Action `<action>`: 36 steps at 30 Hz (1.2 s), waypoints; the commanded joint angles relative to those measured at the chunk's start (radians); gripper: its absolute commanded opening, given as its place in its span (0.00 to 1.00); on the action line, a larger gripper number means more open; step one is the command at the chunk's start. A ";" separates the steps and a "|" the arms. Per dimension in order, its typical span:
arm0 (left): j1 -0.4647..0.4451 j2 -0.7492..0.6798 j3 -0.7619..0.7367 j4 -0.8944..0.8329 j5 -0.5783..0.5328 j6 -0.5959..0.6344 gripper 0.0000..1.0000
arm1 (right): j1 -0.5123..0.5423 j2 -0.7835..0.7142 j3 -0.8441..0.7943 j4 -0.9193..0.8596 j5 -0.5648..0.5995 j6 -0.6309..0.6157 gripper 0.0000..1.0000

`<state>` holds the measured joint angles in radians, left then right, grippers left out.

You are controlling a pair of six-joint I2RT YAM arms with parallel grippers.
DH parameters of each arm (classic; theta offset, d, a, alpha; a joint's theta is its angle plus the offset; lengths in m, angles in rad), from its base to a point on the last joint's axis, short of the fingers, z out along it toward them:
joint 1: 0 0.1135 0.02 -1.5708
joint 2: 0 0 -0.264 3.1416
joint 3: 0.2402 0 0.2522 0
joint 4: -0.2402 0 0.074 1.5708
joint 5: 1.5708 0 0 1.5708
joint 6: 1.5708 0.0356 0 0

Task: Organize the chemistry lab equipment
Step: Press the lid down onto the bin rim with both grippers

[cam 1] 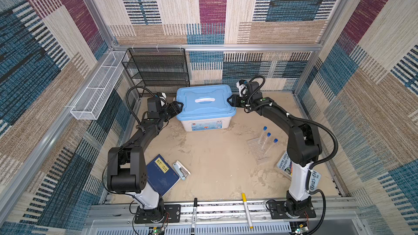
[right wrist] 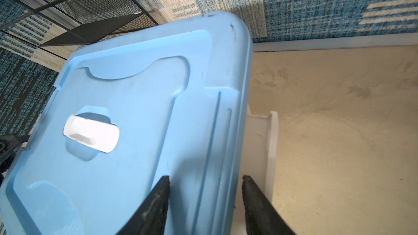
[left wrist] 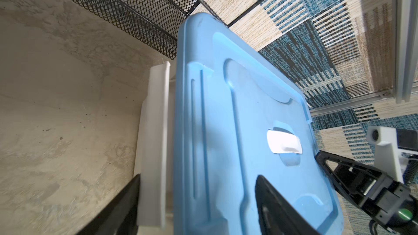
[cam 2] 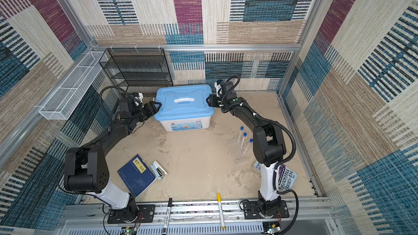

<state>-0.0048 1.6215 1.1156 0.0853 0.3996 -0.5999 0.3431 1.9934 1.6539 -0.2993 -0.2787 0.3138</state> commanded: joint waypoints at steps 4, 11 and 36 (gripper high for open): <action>-0.030 0.004 0.080 -0.211 -0.117 0.118 0.72 | 0.003 0.007 -0.023 -0.163 0.041 -0.025 0.53; -0.100 0.004 0.148 -0.364 -0.301 0.207 0.63 | 0.003 0.003 -0.035 -0.159 0.042 -0.022 0.53; -0.184 0.000 0.208 -0.489 -0.431 0.213 0.52 | 0.011 -0.033 -0.026 -0.140 -0.002 -0.005 0.58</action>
<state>-0.2024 1.6356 1.3350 -0.3344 -0.0959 -0.3382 0.3538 1.9678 1.6245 -0.2867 -0.2806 0.3145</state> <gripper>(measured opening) 0.517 0.560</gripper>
